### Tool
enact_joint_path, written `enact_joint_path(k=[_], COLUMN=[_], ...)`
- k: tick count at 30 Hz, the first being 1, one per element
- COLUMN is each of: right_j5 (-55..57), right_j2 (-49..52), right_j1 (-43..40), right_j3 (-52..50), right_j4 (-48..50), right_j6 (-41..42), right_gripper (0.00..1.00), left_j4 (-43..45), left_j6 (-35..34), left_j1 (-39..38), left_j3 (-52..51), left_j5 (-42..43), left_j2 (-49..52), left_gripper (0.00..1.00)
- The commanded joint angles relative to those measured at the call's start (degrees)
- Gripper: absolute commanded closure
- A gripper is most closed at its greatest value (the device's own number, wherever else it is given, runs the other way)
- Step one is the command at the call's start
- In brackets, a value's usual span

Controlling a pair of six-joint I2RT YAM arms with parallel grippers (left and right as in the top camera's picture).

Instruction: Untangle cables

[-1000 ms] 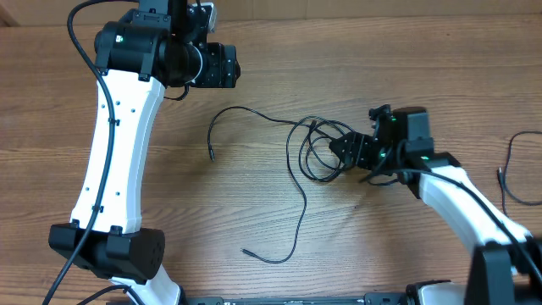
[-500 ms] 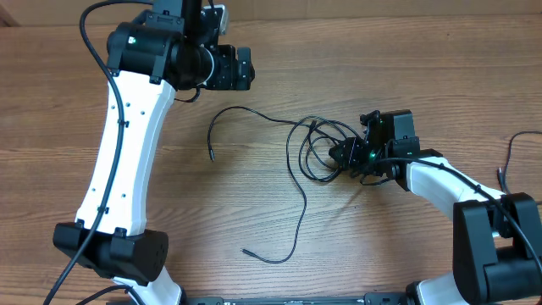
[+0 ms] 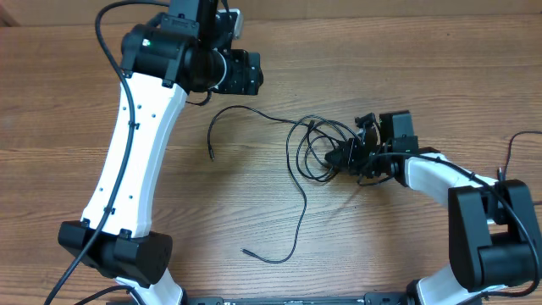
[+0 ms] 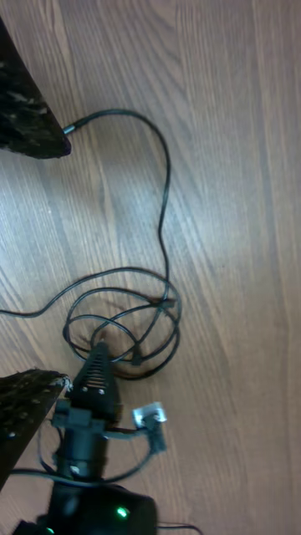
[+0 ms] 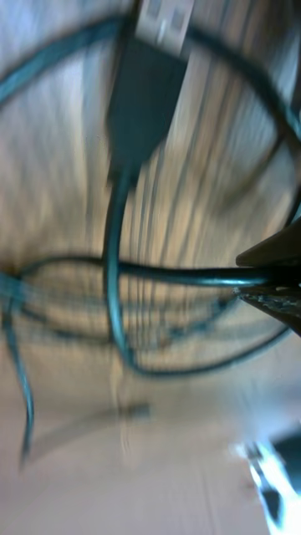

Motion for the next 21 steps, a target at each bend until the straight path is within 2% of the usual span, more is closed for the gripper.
enact_joint_path(k=[1,3,7,13,17,21], right_j5=[-12.96,-13.46,-6.62,6.19,10.38,10.29], right_j2=[-4.9,-7.63,-12.9,-18.6,-20.39,-22.18], right_j1=[-1.95,-2.27,-1.97,-0.57,-0.26,-0.26], right_j3=[4.79,6.69,10.99,16.52,18.1,19.56], right_j4=[0.44,-1.92,-11.32,-23.89,-27.19,-27.15], right_j6=[0.22,0.33,0.15,-1.2,-3.34,-5.05], right_gripper=[0.96,0.96,0.96,0.96,0.96,0.96], left_j4=[0.48,1.55,4.33,12.2,17.79,19.47], left_j6=[-0.39,-0.39,-0.42,0.48,0.48,0.5], left_j1=[-0.83,-0.98,-1.2,-1.2,-1.27,-1.73], left_j3=[-1.66,-3.37,-6.69,-11.67,-15.43,-19.21], left_j5=[-0.31,-0.31,0.13,12.31,19.28,20.26], left_j2=[0.52,0.52,0.52,0.52,0.52,0.52], left_gripper=[0.19,0.19,0.2,0.14,0.1,0.11])
